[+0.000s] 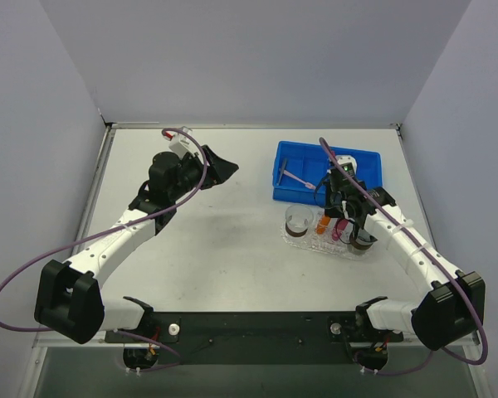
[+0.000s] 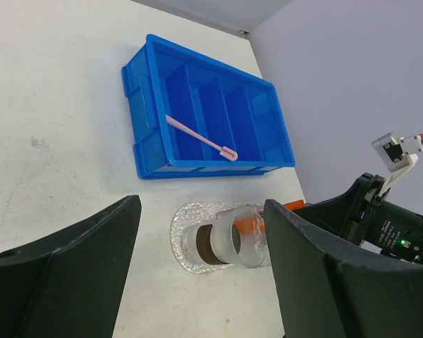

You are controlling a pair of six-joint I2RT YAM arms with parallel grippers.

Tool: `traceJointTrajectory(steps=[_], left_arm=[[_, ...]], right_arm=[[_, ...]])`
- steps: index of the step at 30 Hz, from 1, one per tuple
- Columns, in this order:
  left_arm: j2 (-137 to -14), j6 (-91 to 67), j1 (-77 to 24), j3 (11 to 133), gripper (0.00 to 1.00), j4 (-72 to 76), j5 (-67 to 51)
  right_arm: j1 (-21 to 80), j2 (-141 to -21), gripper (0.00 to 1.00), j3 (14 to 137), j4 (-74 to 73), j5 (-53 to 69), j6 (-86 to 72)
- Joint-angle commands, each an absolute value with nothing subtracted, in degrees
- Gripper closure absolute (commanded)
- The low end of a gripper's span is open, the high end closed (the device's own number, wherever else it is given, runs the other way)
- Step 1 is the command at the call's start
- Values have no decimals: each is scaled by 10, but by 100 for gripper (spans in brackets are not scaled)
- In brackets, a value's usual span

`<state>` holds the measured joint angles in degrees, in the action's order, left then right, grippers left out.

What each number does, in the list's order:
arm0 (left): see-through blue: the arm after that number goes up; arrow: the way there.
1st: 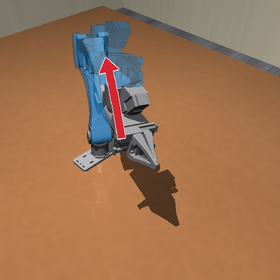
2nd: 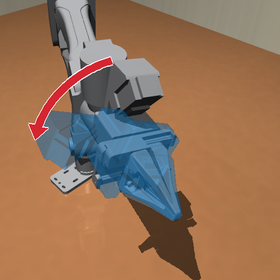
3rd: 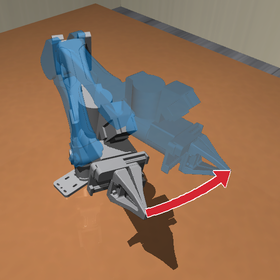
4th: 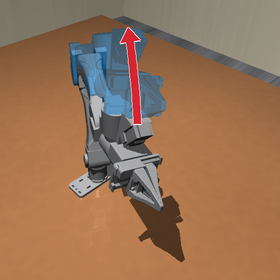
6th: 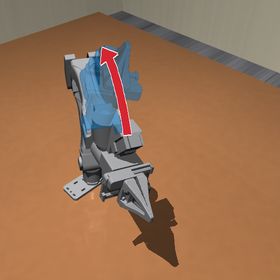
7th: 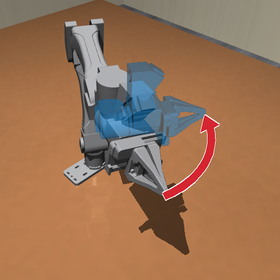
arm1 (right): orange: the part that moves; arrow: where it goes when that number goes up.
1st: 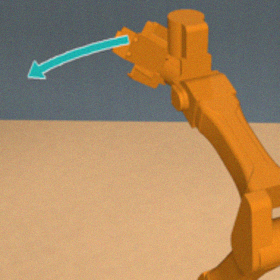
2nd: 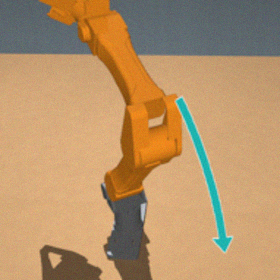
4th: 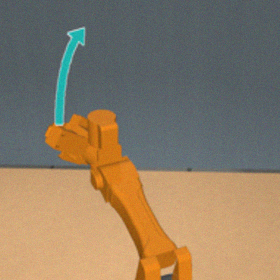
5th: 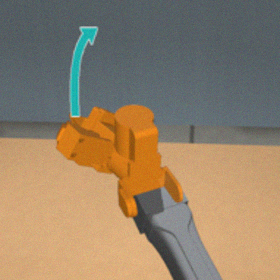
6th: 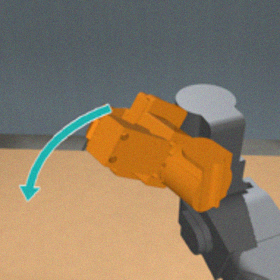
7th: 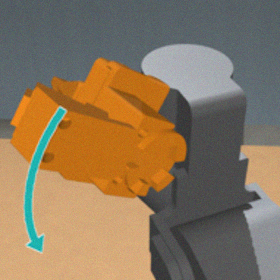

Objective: Prepare toiletry sets of a toothbrush and toothpaste on the tray

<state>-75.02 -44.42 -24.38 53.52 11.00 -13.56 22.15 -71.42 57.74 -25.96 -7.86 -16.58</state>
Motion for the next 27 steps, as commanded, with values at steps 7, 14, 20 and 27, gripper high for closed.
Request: traceJointTrajectory(steps=[7, 14, 20, 27], left_arm=[[-751, -446, -241, 557, 20, 145, -140], [-752, -444, -241, 559, 20, 143, -139], [-752, -437, -241, 564, 20, 138, -138], [-750, -403, -245, 579, 20, 103, -128]], right_arm=[[228, -717, 95, 580, -238, -79, -153], [229, -710, 71, 586, -240, -84, -152], [233, -693, 61, 605, -240, -77, -152], [230, -681, 46, 647, -231, -41, -156]])
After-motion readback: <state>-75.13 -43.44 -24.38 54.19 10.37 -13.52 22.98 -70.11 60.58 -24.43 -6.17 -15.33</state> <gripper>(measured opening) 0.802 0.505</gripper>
